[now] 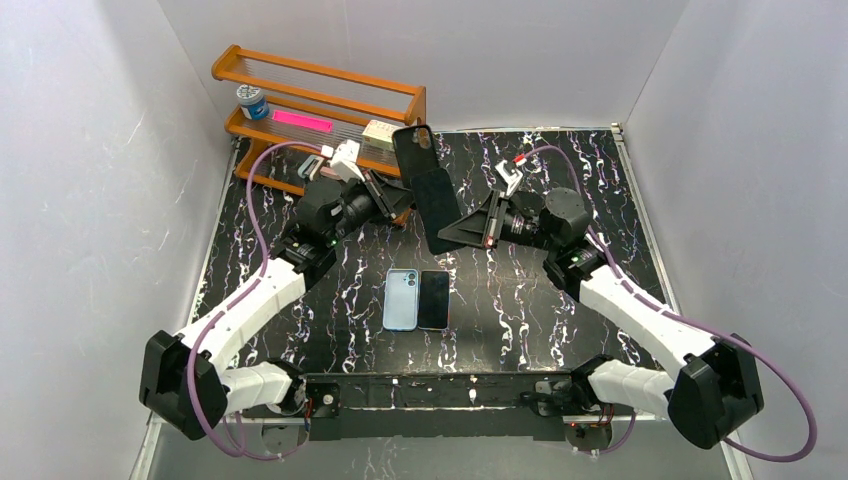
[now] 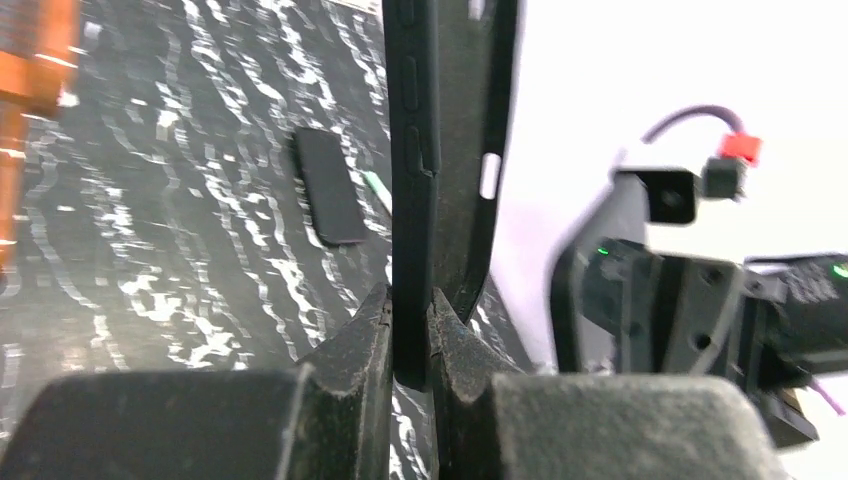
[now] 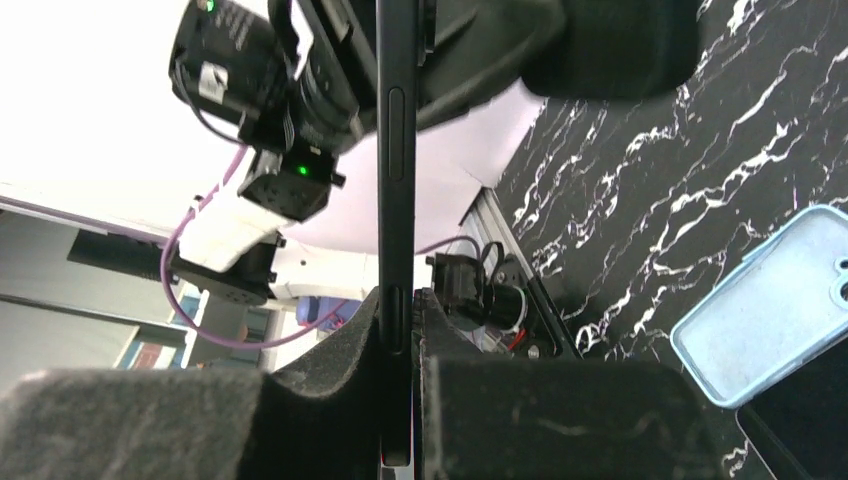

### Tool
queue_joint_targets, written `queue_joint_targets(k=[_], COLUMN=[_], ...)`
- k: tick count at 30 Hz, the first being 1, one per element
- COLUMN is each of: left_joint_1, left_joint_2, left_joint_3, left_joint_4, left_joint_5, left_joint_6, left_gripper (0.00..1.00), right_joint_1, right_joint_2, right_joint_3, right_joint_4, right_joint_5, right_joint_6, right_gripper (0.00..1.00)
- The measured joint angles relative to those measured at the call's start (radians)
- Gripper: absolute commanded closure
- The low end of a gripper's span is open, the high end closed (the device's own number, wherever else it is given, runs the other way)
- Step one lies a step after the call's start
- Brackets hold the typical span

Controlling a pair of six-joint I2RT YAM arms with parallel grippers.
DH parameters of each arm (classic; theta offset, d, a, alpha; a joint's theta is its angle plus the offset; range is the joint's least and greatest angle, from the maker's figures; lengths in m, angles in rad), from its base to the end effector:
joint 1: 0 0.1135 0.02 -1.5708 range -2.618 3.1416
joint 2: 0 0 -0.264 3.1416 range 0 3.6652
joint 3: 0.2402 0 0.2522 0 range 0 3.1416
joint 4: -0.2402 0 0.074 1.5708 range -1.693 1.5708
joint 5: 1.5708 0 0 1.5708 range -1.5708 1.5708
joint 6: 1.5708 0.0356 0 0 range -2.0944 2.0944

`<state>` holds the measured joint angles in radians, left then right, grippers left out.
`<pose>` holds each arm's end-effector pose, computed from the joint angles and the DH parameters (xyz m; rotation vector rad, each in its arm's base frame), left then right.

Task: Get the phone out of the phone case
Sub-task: Remove the phone case from the phone, then place the phone at the center of the board, then place the phone case at the center of the board.

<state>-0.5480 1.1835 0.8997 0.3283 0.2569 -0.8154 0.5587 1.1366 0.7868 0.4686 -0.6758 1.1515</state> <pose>0.2348 -0.1539 0.3518 0.0009 1.6723 -1.2580 0.2092 0.1571 0.3375 -0.1440 1.7851 1.7995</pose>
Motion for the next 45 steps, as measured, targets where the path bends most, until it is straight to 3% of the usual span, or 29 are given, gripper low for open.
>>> queue_joint_targets(k=[6,14,25,34,45], left_joint_1=[0.052,0.130,0.140,0.140,0.140], left_joint_2=[-0.002,-0.017,-0.042,-0.041,0.003], left_joint_3=[0.014,0.016,0.012,-0.060,-0.114], left_joint_4=[-0.140,-0.531,-0.944,-1.067,-1.044], left_joint_5=[-0.085,-0.082,-0.080,-0.080,-0.070], left_joint_6=[0.091,0.224,0.352,0.363,0.359], left_gripper=[1.00,1.00,1.00,1.00,0.97], right_joint_1=[0.006,-0.010,-0.014,-0.014,-0.014], right_joint_2=[-0.064,-0.158,-0.147,-0.085,0.039], right_joint_3=[-0.013,-0.161,-0.308,-0.467,-0.520], right_joint_4=[-0.170,-0.364,-0.436,-0.343,-0.185], right_joint_5=[0.008,0.133,0.209,0.214,0.215], right_joint_6=[-0.097,-0.214,-0.243,-0.233,-0.197], right_gripper=[0.99,0.99,0.99,0.99,0.99])
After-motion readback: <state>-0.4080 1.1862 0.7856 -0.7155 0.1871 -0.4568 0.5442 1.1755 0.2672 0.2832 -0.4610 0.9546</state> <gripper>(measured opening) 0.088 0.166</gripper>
